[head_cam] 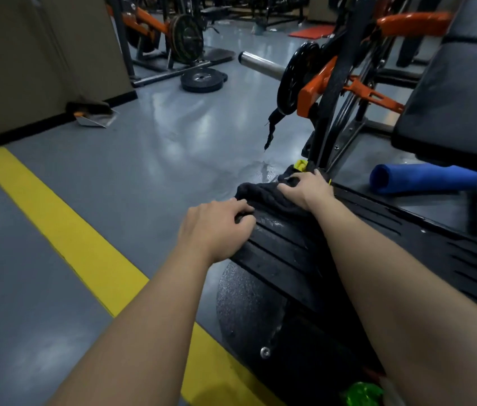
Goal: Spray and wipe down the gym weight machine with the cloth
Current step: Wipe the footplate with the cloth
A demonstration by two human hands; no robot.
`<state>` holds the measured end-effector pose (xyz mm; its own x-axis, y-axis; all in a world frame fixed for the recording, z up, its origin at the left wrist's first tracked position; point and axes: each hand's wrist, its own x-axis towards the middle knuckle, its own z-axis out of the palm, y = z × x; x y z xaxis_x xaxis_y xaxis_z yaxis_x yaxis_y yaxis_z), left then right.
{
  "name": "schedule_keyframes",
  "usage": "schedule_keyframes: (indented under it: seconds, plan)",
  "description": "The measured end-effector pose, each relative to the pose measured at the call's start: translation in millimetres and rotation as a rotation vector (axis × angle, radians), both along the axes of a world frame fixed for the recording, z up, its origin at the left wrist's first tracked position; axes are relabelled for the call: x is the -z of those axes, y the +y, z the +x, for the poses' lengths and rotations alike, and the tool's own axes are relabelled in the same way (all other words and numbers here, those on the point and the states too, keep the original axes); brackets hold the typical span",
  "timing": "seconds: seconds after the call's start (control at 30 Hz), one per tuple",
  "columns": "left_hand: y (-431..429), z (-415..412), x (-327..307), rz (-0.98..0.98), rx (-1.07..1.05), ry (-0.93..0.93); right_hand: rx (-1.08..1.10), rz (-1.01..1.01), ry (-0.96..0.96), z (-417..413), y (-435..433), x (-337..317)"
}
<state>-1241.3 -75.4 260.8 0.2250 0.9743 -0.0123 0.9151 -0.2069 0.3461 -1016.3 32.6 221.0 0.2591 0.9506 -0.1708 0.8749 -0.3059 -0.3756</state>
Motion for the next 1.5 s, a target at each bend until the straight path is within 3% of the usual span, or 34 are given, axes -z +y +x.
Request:
schedule_keyframes:
  seconds: [0.43,0.6,0.9,1.13,1.5]
  plan:
    - [-7,-5,-5,-0.026,0.008,0.011,-0.058,-0.024,0.091,-38,-187,-72]
    - [-9,-3,-10,-0.041,0.015,0.014,-0.094,-0.076,0.083,-46,-219,-87]
    - [-9,0,-11,-0.015,0.025,0.031,-0.026,-0.005,0.092,-51,-174,-54]
    - [-6,0,-5,-0.005,0.016,0.033,0.107,0.041,-0.029,-55,-98,-26]
    - [5,-3,9,0.076,-0.021,0.007,-0.077,0.138,0.003,-50,16,0]
